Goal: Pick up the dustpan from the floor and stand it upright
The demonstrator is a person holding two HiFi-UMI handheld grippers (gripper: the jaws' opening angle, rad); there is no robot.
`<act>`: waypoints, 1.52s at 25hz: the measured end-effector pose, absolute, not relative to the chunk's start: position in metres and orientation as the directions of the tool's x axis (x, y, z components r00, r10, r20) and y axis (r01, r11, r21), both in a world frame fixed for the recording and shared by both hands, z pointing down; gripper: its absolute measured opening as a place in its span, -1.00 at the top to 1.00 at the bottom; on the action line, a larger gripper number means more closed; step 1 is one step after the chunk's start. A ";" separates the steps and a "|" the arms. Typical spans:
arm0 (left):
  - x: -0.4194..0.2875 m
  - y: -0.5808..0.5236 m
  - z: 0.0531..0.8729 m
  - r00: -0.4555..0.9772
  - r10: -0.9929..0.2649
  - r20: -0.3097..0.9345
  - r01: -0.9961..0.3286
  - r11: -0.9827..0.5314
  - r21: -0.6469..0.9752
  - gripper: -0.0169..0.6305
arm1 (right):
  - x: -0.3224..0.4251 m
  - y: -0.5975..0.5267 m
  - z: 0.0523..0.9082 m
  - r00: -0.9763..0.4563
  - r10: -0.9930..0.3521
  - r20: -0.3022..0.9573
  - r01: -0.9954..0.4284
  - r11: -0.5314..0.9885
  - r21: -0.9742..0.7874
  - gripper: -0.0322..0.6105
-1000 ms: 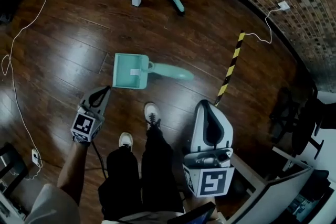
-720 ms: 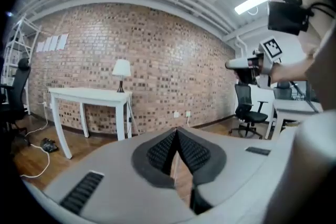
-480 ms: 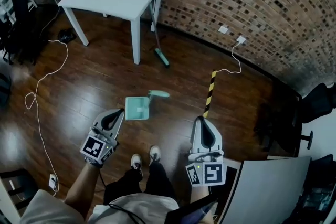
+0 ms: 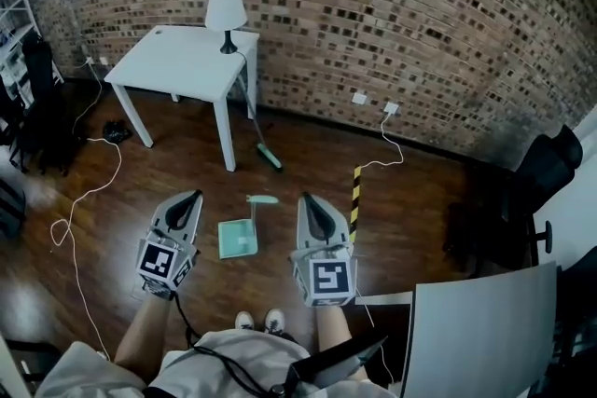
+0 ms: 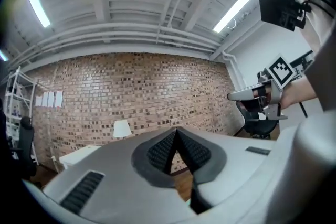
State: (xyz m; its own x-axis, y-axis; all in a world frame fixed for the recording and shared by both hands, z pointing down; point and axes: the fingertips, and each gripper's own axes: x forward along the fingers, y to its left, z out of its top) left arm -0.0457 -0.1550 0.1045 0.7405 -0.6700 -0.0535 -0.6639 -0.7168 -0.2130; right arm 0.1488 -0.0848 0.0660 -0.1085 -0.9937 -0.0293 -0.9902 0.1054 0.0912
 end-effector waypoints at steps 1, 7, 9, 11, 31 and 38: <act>-0.045 -0.153 0.100 0.740 -0.670 -0.062 -0.665 -0.714 -0.220 0.91 | 0.147 -0.083 0.063 -0.110 -0.993 -0.042 -0.990 0.106 0.089 0.94; -0.047 -0.134 0.093 0.742 -0.666 -0.079 -0.664 -0.713 -0.224 0.91 | 0.145 -0.065 0.062 -0.099 -0.991 -0.095 -0.992 0.091 0.082 0.94; -0.052 -0.128 0.093 0.745 -0.662 -0.075 -0.660 -0.718 -0.220 0.91 | 0.143 -0.059 0.060 -0.084 -0.991 -0.107 -0.993 0.075 0.085 0.94; -0.060 -0.122 0.096 0.744 -0.665 -0.065 -0.662 -0.720 -0.209 0.91 | 0.137 -0.052 0.060 -0.075 -0.992 -0.103 -0.995 0.067 0.078 0.94; -0.092 0.150 0.138 0.705 -0.707 -0.050 -0.703 -0.689 -0.177 0.91 | 0.133 0.227 0.093 -0.049 -0.997 -0.058 -0.996 0.044 0.074 0.95; -0.098 0.304 0.162 0.691 -0.723 0.006 -0.708 -0.679 -0.194 0.91 | 0.148 0.385 0.124 -0.044 -0.999 0.010 -0.999 0.044 0.023 0.95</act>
